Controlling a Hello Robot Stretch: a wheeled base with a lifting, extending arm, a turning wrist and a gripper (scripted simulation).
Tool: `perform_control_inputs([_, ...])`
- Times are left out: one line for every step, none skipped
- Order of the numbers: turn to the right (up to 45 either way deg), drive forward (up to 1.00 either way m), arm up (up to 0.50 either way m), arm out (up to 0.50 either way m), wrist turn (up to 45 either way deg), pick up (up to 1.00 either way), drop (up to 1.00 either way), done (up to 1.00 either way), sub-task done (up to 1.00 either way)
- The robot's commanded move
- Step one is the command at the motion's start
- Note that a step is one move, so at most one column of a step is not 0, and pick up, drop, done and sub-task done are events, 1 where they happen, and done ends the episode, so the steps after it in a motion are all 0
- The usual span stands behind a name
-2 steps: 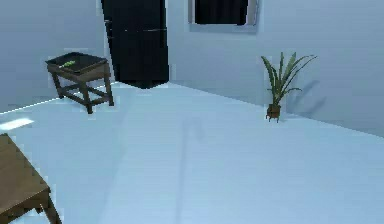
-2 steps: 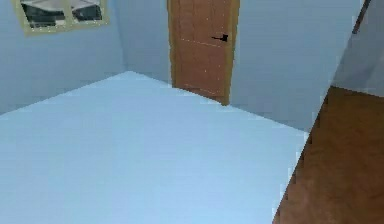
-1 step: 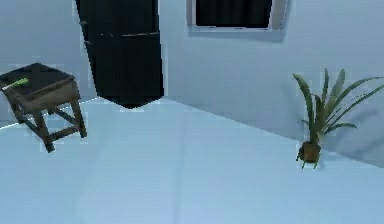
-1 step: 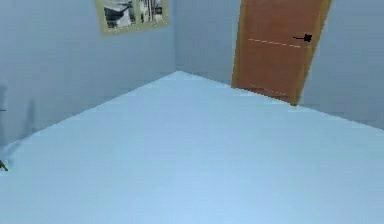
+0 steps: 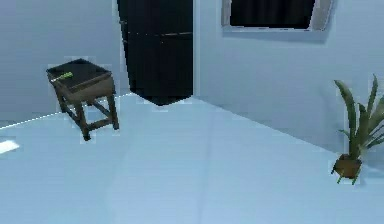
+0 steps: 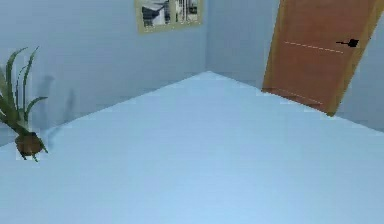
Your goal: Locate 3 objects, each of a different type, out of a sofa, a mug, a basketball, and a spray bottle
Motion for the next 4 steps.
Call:
perform_control_inputs([0.0, 0.05, 0.00, 0.00, 0.0, 0.00, 0.00, 0.00, 0.00])
perform_control_inputs([-42.0, 0.00, 0.00, 0.00, 0.0, 0.00, 0.00, 0.00, 0.00])
perform_control_inputs([0.0, 1.00, 0.00, 0.00, 0.0, 0.00, 0.00, 0.00, 0.00])
perform_control_inputs([0.0, 0.30, 0.00, 0.00, 0.0, 0.00, 0.00, 0.00, 0.00])
